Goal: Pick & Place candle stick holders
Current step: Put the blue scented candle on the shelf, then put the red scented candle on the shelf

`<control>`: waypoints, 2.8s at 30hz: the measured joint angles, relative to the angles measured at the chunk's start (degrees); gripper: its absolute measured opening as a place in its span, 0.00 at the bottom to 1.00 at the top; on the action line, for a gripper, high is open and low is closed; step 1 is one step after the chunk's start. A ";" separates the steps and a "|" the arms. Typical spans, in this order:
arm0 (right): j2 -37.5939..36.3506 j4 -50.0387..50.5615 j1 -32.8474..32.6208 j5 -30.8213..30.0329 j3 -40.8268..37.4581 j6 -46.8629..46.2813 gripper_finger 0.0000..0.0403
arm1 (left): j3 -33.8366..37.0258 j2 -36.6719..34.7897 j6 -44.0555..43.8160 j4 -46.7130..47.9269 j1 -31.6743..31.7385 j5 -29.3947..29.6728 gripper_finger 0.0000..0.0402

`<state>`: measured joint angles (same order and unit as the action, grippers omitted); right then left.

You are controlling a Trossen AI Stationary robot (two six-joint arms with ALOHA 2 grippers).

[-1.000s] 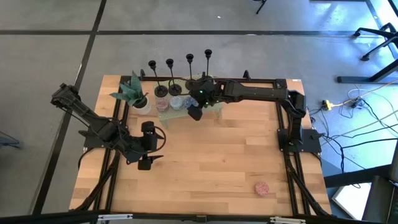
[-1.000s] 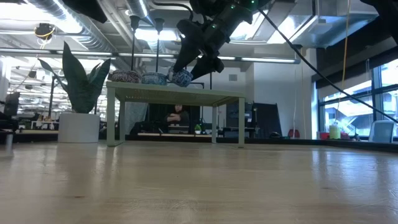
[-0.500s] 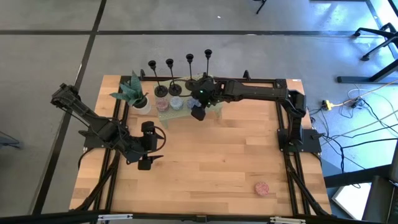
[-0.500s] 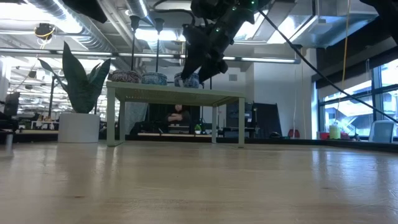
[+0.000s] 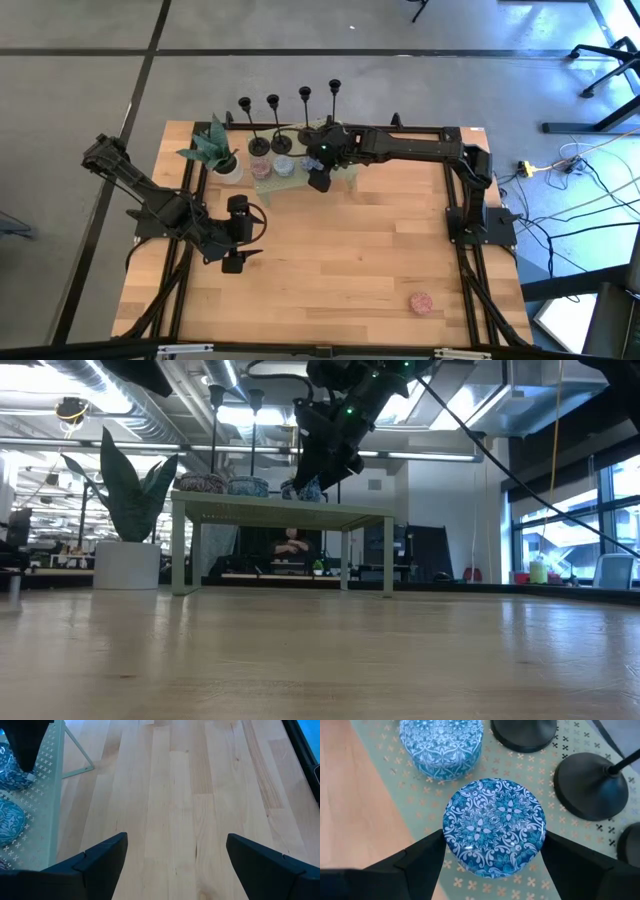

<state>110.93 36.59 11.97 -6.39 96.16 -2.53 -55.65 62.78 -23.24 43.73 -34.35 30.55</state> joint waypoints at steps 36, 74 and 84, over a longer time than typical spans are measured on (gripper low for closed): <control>0.02 -2.19 0.02 0.87 0.00 1.08 0.79 | 0.00 0.00 0.00 0.00 0.01 -0.02 0.84; -14.10 39.10 -18.95 7.60 -0.02 -23.28 0.79 | 0.01 -0.02 -0.71 -0.27 0.03 11.57 0.84; -13.79 49.39 -32.43 17.38 -0.02 -44.99 0.79 | -0.01 2.06 -14.04 -0.29 7.21 16.08 0.84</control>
<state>97.14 85.98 -20.46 10.99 96.14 -47.53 -55.66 64.84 -37.28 43.44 -27.14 46.63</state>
